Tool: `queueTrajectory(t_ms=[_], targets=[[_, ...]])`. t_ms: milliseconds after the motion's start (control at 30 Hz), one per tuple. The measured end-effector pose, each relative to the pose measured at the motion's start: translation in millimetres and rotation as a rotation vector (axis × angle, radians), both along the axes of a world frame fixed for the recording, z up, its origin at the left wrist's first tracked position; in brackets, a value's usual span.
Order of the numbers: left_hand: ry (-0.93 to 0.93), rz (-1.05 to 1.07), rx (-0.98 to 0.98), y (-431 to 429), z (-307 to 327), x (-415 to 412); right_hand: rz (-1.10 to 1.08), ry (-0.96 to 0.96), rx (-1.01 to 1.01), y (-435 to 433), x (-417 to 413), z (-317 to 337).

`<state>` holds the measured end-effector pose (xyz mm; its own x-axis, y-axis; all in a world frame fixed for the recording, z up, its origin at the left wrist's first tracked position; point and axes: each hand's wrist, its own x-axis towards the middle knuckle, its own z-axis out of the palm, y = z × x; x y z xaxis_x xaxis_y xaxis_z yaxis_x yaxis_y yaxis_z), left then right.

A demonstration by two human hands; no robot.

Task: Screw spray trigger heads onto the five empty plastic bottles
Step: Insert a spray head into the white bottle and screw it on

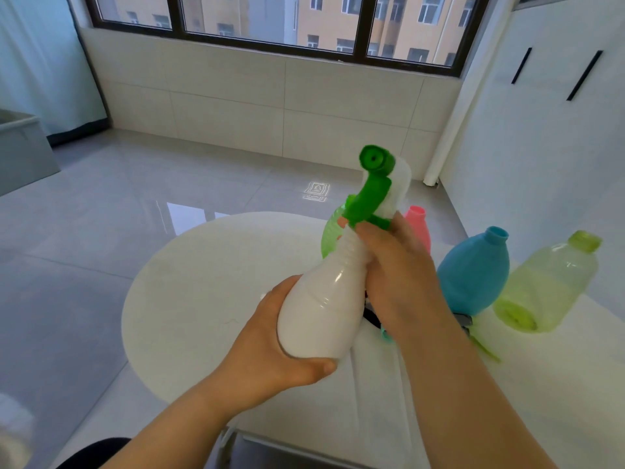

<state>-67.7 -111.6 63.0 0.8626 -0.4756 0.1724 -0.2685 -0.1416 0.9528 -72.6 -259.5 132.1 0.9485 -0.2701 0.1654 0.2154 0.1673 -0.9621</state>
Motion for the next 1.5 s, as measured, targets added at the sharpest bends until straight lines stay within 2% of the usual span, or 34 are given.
queueTrajectory(t_ms=[67, 167, 333, 500, 600, 800, 967, 1033, 1133, 1200, 1367, 1433, 1500], targets=[[0.036, -0.040, 0.001, 1.9, 0.2, 2.6, 0.198, -0.071, 0.220, -7.3, -1.0, 2.7], [0.082, -0.089, 0.000, 2.7, -1.2, 3.5, 0.182, -0.119, 0.282, -9.0, -0.5, 2.1], [0.076, -0.109, 0.011, 1.3, -4.8, 1.9, -0.110, -0.062, 0.117, 0.8, 3.5, -7.6], [0.047, -0.091, 0.014, 1.8, -3.7, 4.1, 0.213, -0.094, 0.274, -7.5, 3.5, -2.1], [0.022, -0.062, 0.015, 2.1, -3.1, 3.4, 0.185, -0.081, 0.228, -8.8, 0.5, -4.2], [-0.023, -0.005, 0.010, 1.8, -2.3, 1.6, -0.045, -0.090, 0.155, -1.2, 1.3, -1.5], [-0.097, -0.079, 0.097, 5.4, -0.1, 1.9, 0.197, -0.060, 0.100, -12.8, -5.1, 5.0], [-0.125, -0.075, 0.114, 4.3, -1.4, 2.2, 0.226, -0.073, 0.057, -16.3, -7.7, 5.7], [-0.118, -0.070, 0.128, 2.4, -0.9, 2.8, 0.159, -0.119, 0.101, -12.5, -6.7, 5.0], [-0.141, -0.034, 0.124, 0.3, -0.6, 3.6, 0.027, -0.125, 0.108, -6.4, -4.7, 5.5], [-0.225, 0.081, 0.165, -8.5, -2.9, -0.2, -0.294, -0.150, -0.070, 8.8, -2.4, 3.7], [-0.179, 0.009, 0.161, -7.8, -1.0, 0.3, -0.309, -0.111, -0.091, 6.3, -2.7, 3.7], [-0.094, -0.121, 0.155, -2.6, 4.1, 2.3, -0.238, -0.078, -0.024, -2.1, -2.6, 5.1]])
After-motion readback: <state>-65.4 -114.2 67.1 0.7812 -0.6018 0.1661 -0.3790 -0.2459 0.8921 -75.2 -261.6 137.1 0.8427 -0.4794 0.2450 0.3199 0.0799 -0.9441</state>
